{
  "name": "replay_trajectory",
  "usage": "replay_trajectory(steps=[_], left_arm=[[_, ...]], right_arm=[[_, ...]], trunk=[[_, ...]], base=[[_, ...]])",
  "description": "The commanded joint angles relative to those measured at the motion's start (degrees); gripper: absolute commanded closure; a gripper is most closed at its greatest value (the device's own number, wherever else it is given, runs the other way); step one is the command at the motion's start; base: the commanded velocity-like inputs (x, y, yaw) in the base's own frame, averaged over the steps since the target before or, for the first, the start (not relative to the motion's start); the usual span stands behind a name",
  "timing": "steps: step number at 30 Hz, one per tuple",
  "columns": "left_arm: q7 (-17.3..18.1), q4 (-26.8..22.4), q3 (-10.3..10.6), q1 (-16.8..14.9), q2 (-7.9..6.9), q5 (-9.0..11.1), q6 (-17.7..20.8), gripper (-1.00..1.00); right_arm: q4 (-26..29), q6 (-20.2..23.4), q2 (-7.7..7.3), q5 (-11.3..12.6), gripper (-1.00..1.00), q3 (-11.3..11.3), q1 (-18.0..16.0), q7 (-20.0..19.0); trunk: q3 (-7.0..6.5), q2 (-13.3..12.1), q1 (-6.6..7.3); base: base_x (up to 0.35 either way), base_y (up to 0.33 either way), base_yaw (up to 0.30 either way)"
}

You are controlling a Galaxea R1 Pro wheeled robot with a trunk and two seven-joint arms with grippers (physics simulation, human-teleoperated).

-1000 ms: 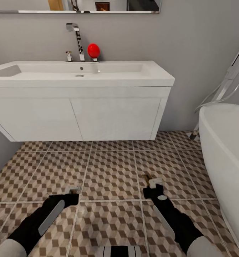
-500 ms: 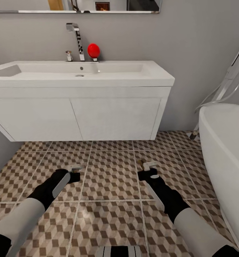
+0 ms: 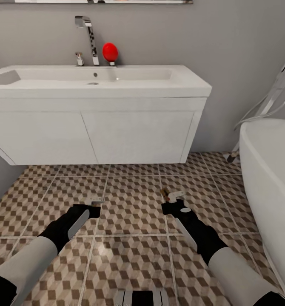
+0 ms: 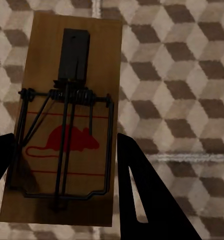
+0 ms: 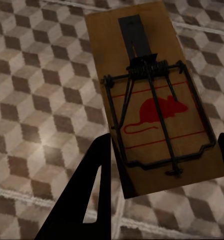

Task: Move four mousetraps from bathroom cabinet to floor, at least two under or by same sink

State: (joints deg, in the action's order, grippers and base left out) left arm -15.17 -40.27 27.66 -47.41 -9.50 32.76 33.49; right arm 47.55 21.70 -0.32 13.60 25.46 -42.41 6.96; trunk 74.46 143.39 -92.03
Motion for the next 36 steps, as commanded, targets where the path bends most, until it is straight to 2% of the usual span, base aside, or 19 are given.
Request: replay_trajectory(steps=[1,8,12,16,18,22,33,36], left_arm=[[-0.55,-0.13,0.38,-0.05,-0.08,0.38,0.17,1.0],[-0.54,-0.17,0.38,-0.05,-0.16,0.3,0.17,1.0],[-0.53,-2.77,0.2,-0.05,-0.17,0.29,0.63,1.0],[-0.6,-8.44,0.12,-0.05,-0.25,0.29,4.15,1.0],[-0.66,-12.21,0.06,-0.05,-0.32,0.29,7.87,1.0],[-0.72,-14.7,0.04,-0.05,-0.41,0.29,9.77,1.0],[-0.74,-15.95,0.03,-0.05,-1.6,0.29,10.24,1.0],[-0.77,-18.67,0.03,-0.05,-2.49,0.29,10.06,1.0]], right_arm=[[0.1,0.19,-0.03,0.64,1.0,0.21,-0.04,0.45],[0.09,0.19,0.11,0.64,1.0,0.28,-0.04,0.43],[0.09,0.19,0.14,0.64,1.0,0.29,-0.04,0.43],[0.12,0.19,0.05,0.64,1.0,0.28,-0.04,0.43],[0.14,0.19,0.12,0.64,1.0,0.29,-0.04,0.43],[0.14,0.19,0.16,0.64,1.0,0.29,-0.04,0.43],[0.09,0.19,0.23,0.64,1.0,0.29,-0.04,0.43],[0.09,0.19,0.23,0.64,1.0,0.29,-0.04,0.43]], trunk=[[0.36,0.04,-0.01],[2.52,0.13,-0.19],[3.77,0.19,-0.29],[5.02,0.24,-0.4],[5.64,0.27,-0.45],[6.89,0.32,-0.55],[10.32,0.47,-0.83],[11.26,0.51,-0.91]], base=[[0.0,0.0,0.0],[0.0,0.0,0.0],[0.0,0.0,0.0],[0.0,0.0,0.0],[0.0,0.0,0.0],[0.0,0.0,0.0],[0.0,0.0,0.0],[0.0,0.0,0.0]])
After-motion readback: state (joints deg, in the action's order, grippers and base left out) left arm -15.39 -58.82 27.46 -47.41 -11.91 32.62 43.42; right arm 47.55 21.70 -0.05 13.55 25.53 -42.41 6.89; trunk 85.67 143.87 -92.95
